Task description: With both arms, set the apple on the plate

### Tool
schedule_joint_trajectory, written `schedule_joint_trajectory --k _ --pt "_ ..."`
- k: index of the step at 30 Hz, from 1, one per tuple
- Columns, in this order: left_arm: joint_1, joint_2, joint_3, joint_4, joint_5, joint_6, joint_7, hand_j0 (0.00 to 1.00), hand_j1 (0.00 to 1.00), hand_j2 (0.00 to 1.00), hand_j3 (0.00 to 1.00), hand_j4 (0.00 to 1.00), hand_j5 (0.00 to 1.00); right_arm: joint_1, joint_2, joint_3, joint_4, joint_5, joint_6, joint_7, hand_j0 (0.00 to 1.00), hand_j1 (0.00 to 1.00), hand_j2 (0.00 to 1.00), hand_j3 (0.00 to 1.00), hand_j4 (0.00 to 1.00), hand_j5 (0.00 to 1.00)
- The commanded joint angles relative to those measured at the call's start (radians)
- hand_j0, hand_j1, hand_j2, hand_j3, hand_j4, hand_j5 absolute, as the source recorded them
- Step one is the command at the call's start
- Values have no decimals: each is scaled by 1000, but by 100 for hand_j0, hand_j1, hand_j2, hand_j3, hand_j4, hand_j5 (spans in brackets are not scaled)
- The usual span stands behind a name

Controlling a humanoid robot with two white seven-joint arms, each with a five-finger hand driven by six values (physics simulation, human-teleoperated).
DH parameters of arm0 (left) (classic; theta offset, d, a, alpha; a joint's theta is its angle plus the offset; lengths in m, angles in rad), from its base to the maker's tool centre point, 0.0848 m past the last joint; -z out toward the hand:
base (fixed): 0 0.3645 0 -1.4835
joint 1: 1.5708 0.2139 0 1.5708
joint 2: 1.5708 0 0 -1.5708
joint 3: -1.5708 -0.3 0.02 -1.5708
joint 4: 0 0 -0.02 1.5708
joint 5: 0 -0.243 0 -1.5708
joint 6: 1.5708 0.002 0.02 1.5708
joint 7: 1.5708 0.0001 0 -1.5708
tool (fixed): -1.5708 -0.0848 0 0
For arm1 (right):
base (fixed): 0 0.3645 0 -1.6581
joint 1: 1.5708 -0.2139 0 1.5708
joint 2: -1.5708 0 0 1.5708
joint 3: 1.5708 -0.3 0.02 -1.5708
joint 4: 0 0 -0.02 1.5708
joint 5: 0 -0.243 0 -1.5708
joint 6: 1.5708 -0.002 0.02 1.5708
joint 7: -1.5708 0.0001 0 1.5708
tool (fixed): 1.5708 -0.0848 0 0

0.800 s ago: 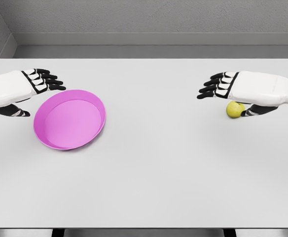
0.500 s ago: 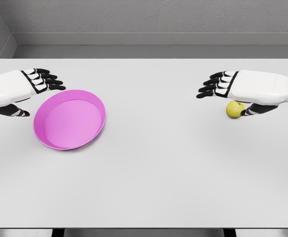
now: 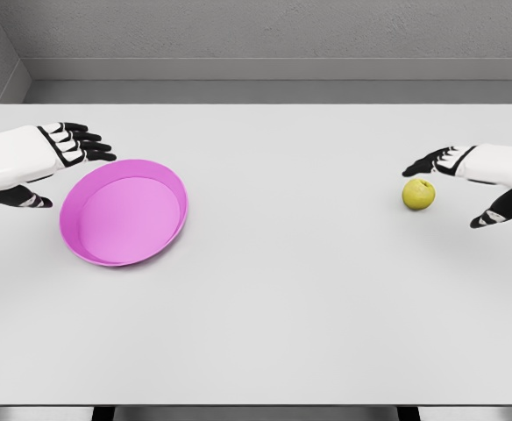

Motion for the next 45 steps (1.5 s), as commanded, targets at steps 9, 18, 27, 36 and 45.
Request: schedule_joint_trajectory --k 9,18,27,36,45 --pt "0 0 1 0 7 1 -11 100 100 100 100 100 100 -14 133 -3 57 -95 65 2 100 100 100 100 100 100" --pt "0 0 1 0 7 1 -11 100 100 100 100 100 100 -14 198 1 142 -74 117 2 100 100 100 100 100 100" --pt "0 0 2 -1 7 1 -13 100 100 100 100 100 100 0 187 18 175 -57 105 2 100 100 100 100 100 100" --pt "0 0 2 0 7 1 -13 100 100 100 100 100 100 -3 199 21 252 -9 89 2 100 100 100 100 100 100" --pt "0 0 4 -1 7 1 -14 100 100 100 100 100 100 -11 292 20 355 34 77 2 100 100 100 100 100 100"
